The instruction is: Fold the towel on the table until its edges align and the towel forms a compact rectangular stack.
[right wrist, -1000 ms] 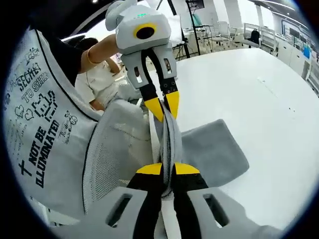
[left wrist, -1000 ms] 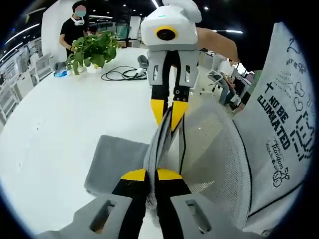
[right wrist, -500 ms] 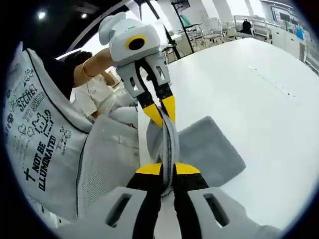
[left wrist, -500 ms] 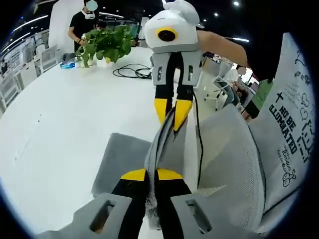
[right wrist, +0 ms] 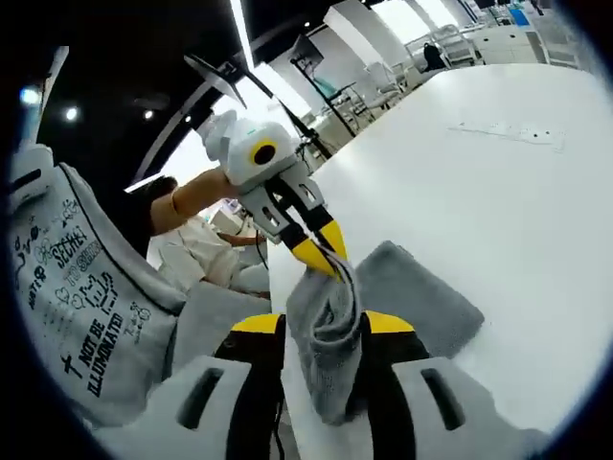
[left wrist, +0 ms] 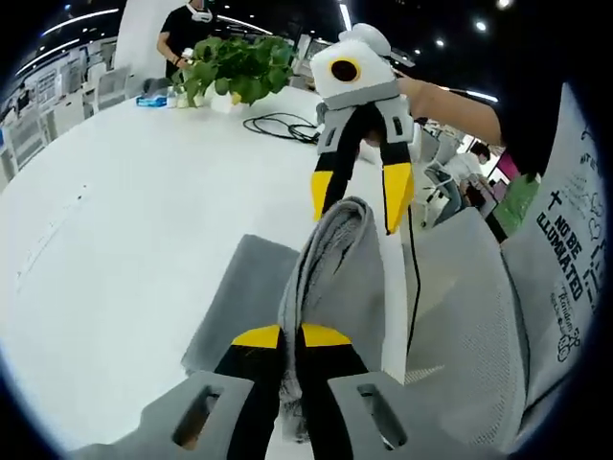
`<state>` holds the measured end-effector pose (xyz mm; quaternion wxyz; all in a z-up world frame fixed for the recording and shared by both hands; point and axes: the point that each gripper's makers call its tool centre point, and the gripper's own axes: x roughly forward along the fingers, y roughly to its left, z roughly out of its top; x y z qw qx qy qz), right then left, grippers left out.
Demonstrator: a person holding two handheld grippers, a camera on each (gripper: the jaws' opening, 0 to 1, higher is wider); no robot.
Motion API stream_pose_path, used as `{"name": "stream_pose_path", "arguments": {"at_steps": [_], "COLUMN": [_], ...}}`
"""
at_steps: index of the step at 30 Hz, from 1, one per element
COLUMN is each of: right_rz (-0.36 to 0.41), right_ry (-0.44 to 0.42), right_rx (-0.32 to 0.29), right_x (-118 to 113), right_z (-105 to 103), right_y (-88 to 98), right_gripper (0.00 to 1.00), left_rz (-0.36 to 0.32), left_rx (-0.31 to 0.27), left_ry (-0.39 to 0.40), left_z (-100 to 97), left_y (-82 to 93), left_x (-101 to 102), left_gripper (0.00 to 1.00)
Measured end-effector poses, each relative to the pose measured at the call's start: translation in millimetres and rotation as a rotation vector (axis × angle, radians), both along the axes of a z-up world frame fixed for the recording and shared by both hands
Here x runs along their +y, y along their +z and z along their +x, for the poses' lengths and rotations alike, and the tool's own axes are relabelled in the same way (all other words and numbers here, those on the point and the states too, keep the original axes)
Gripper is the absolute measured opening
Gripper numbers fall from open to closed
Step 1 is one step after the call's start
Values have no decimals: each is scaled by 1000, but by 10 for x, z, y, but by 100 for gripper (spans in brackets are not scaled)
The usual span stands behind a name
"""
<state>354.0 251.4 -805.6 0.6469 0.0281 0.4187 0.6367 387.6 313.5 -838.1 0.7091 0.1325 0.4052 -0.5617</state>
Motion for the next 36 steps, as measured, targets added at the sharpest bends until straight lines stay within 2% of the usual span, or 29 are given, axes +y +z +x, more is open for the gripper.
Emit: {"name": "stream_pose_path", "arguments": {"at_steps": [2,3,4,5,9,13,18,22,23,26,32,34,36], "right_rz": [-5,6,19,31,43,75,85,99,101,107,110,93,42], "right_ry": [-3,-38,-80,-135,-256,-386,-432,-455,-457,-474,-527,-545,-553], "right_rx": [-41,-47,-19,36,45,140,161,158,156,159,175,175,142], "right_x": [32,63,83,101,63,31,4,2,1,-12,-47,-53,-83], "right_z": [-5,41,75,115,305,411,450,487,495,520,577,593,606], "right_y": [-61,-64,-57,-57,-168,-304,-460,-495,-501,-541,-675,-750,-832], "right_gripper": [29,21,12,13,11,10,10,10,10,10,10,10,10], "left_rz": [-2,-3,-2,0,-14,-43,-60,-70,-61,-48,-133,-118,-101], "left_rx": [6,9,12,10,14,9,20,32,26,64,87,76,67], "left_ry": [6,8,8,5,31,45,45,74,90,122,265,296,366], "left_z": [21,32,38,45,146,183,168,161,180,164,266,311,392], "left_y": [-26,-39,-54,-66,-118,-164,-228,-268,-299,-386,-410,-454,-512], "left_x": [3,4,7,12,43,41,84,142,179,275,327,342,357], "left_gripper": [5,5,6,6,6,10,25,27,27,25,20,15,13]}}
